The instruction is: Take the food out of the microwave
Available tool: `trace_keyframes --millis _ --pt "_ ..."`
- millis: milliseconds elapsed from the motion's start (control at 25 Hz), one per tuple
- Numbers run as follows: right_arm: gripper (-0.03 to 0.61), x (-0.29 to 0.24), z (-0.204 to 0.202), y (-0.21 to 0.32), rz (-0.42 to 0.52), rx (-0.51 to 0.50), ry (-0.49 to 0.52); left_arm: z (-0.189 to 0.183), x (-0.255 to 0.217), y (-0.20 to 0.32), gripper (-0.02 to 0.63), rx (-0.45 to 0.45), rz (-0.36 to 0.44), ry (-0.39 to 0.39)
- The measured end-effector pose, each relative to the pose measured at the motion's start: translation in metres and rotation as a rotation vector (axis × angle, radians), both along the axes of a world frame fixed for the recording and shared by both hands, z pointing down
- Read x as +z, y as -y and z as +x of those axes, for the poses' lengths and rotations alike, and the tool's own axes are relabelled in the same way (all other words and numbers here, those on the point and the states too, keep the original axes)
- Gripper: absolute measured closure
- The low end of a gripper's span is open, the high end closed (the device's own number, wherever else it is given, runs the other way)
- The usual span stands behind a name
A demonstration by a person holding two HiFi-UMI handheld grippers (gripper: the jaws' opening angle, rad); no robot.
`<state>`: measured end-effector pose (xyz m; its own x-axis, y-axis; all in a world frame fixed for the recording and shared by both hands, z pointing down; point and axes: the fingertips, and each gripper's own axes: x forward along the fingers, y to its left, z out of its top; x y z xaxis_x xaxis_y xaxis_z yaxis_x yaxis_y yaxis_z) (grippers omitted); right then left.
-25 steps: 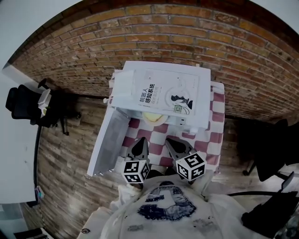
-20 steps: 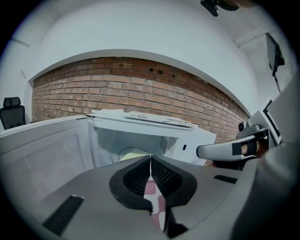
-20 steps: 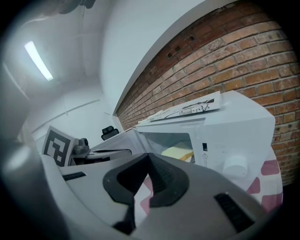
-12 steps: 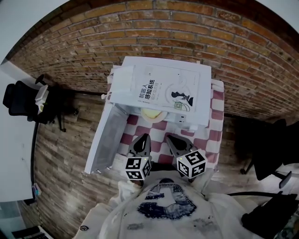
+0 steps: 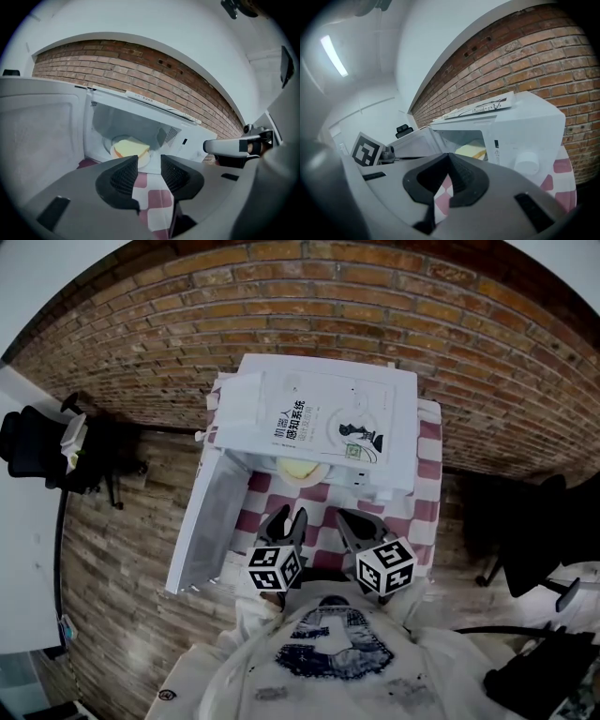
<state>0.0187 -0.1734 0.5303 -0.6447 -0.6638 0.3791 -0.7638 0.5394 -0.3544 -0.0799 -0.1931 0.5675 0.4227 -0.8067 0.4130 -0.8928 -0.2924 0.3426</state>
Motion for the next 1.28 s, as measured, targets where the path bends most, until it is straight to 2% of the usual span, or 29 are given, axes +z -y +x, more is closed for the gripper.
trace_keyframes --millis 240,360,600,840,1080,1280 --pt "0.565 0.002 -0.001 0.001 -0.01 0.006 -0.01 0.003 0.016 0.007 0.357 0.005 -0.067 -0.11" --pt "0.565 0.002 -0.004 0.002 -0.014 0.003 -0.016 0.005 0.025 0.013 0.324 0.009 -0.098 -0.161" --pt "0.565 0.006 -0.003 0.001 -0.024 0.006 -0.035 0.006 0.041 0.026 0.322 -0.011 -0.141 -0.283" --pt "0.565 0.008 0.006 0.002 -0.032 0.026 -0.05 0.008 0.07 0.037 0.324 -0.04 -0.222 -0.359" --pt "0.565 0.01 0.016 0.003 -0.034 0.044 -0.066 0.01 0.09 0.05 0.33 -0.058 -0.252 -0.403" --pt "0.565 0.011 0.021 0.006 -0.039 0.051 -0.075 0.019 0.102 0.059 0.33 -0.061 -0.297 -0.495"
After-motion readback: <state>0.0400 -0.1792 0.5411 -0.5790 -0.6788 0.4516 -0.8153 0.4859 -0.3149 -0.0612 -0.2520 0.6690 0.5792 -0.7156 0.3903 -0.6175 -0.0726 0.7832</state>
